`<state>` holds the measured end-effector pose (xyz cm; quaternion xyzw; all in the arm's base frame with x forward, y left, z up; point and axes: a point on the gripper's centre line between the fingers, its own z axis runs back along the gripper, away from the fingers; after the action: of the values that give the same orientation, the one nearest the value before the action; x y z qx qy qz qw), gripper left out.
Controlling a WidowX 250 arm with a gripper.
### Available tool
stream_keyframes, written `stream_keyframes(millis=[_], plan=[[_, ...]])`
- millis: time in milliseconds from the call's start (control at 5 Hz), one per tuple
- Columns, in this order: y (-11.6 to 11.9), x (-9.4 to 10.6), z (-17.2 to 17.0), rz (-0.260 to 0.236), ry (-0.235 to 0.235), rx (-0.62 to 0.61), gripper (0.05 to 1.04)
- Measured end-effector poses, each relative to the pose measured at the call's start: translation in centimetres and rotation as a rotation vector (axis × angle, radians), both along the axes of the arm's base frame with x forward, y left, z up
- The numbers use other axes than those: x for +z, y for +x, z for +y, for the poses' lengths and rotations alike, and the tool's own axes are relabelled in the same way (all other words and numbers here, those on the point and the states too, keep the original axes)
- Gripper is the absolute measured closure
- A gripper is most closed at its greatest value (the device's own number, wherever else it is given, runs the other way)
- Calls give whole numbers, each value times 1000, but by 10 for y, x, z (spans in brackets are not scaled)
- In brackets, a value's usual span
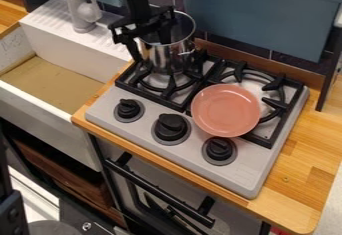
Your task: Move the silver pot to the right burner
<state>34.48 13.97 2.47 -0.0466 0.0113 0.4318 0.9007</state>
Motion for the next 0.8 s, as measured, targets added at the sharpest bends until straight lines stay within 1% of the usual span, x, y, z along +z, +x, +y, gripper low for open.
stream_keyframes(millis=[200,400,600,800], plan=[[2,-5,-1,-10,33,31,668],[2,-5,-2,-14,24,59,889],[1,-5,0,-8,34,72,1011],[2,-5,-2,-8,23,90,1027]])
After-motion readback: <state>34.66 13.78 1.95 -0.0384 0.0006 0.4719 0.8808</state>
